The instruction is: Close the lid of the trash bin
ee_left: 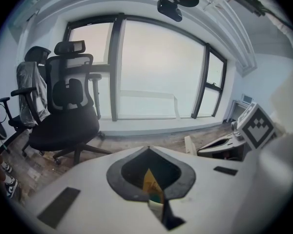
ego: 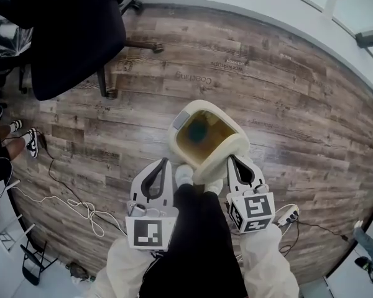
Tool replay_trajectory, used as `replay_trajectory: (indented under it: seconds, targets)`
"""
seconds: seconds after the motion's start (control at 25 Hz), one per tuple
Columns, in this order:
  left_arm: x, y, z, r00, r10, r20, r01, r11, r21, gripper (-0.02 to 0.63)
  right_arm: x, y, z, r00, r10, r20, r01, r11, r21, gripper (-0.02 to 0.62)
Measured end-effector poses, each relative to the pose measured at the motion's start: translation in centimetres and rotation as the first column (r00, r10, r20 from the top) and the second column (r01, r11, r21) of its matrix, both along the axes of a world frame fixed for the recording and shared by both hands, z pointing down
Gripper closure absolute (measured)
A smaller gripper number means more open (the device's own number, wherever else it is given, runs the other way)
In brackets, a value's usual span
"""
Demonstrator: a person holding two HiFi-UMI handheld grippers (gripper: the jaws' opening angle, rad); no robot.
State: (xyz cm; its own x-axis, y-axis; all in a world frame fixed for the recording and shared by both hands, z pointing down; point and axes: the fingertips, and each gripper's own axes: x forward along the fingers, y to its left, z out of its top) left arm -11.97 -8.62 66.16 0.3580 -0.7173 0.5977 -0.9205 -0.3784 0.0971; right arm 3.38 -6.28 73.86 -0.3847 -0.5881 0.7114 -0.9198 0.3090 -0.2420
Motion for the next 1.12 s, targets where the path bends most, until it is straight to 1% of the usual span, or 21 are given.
replay_trajectory:
  seconds: [0.16, 0.52, 1.12]
  targets:
    - [-0.7, -0.2, 0.6, 1.0, -0.013, -0.013, 0.013, 1.0, -0.016, 0.601, -1.2, -1.0, 1.5, 1.0, -0.023, -0.016, 0.023, 1.0, -0.008, 0.572]
    - [-3.3, -1.0, 1.5, 0.999, -0.035, -0.018, 0.034, 0.998, -0.044, 0.601, -3.4, -2.9, 5.2, 0.995, -0.069, -0.065, 0.065, 0.996, -0.064, 0.572]
    - [-7.6, -1.0, 3.7, 0.995, -0.098, -0.01, 0.097, 0.992, -0.08, 0.601, -5.3, -4.2, 10.9, 0.986, -0.103, -0.133, 0.084, 0.986, -0.142, 0.572]
